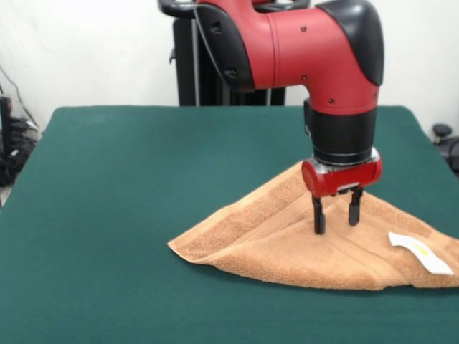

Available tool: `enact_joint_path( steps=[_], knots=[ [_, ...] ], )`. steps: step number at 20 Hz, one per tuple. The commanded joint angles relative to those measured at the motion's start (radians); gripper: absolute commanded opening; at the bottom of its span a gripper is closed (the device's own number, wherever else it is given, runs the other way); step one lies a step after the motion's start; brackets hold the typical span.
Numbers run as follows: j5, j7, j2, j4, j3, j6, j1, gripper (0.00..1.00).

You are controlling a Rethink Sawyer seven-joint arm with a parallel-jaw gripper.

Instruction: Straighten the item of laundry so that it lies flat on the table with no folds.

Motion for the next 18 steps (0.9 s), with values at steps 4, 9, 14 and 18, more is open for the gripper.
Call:
enact_joint_path(
  steps=[4,9,14,18],
  knots=[
    [0.018,0.085,0.032,0.046,0.071,0.103,0.026,0.00],
    [0.017,0.076,0.048,0.005,0.051,0.137,0.046,0.00],
    [0.018,0.077,0.048,0.001,0.047,0.155,0.048,0.00],
    [0.017,0.079,0.051,-0.011,0.038,0.169,0.060,0.00]
  ],
)
